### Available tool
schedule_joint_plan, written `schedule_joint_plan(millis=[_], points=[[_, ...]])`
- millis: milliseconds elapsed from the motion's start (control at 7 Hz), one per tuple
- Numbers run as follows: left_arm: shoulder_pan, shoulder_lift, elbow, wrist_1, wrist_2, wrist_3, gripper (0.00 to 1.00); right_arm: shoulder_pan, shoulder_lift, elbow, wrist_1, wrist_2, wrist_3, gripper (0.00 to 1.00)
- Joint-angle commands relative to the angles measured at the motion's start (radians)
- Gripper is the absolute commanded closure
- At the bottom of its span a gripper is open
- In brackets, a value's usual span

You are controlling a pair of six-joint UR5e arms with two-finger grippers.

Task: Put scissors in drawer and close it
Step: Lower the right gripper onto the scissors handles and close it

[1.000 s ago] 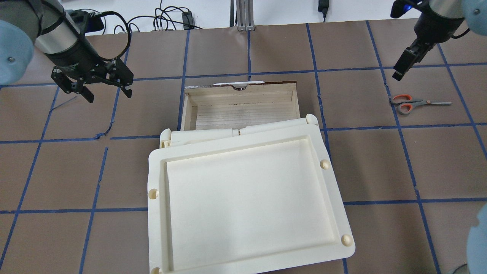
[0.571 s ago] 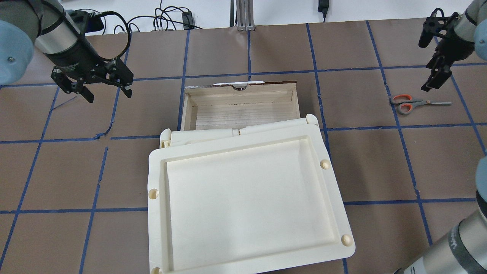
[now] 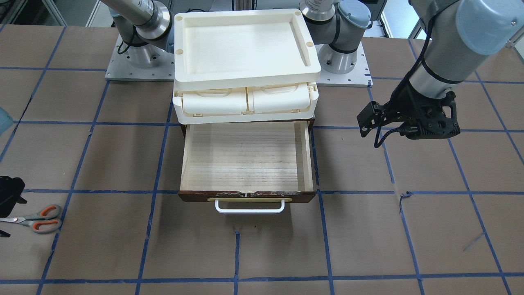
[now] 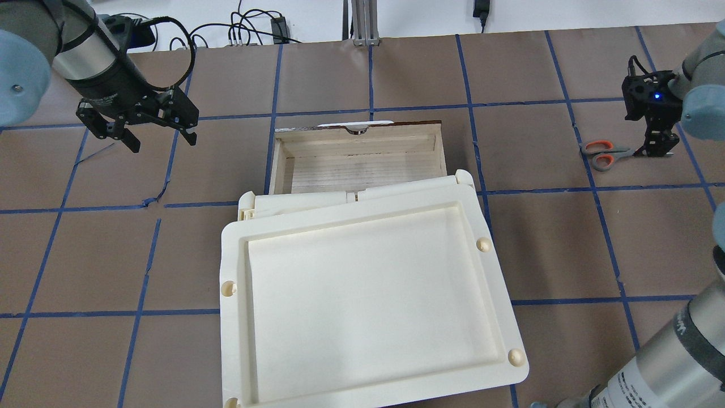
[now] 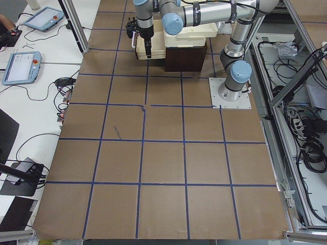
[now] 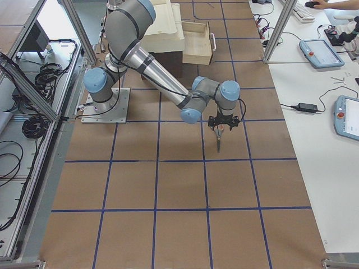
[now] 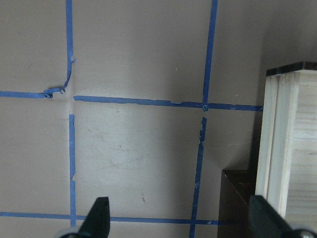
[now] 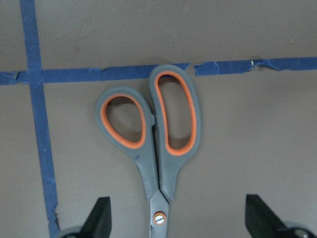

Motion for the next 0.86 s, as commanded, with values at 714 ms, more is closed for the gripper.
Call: schedule_joint_plan(millis=[714], points=[[-0.042, 0.0, -0.002, -0.014, 0.006, -0.002, 0.0, -0.022, 0.041, 0.037, -0.065, 0.033, -0.107, 0.14]])
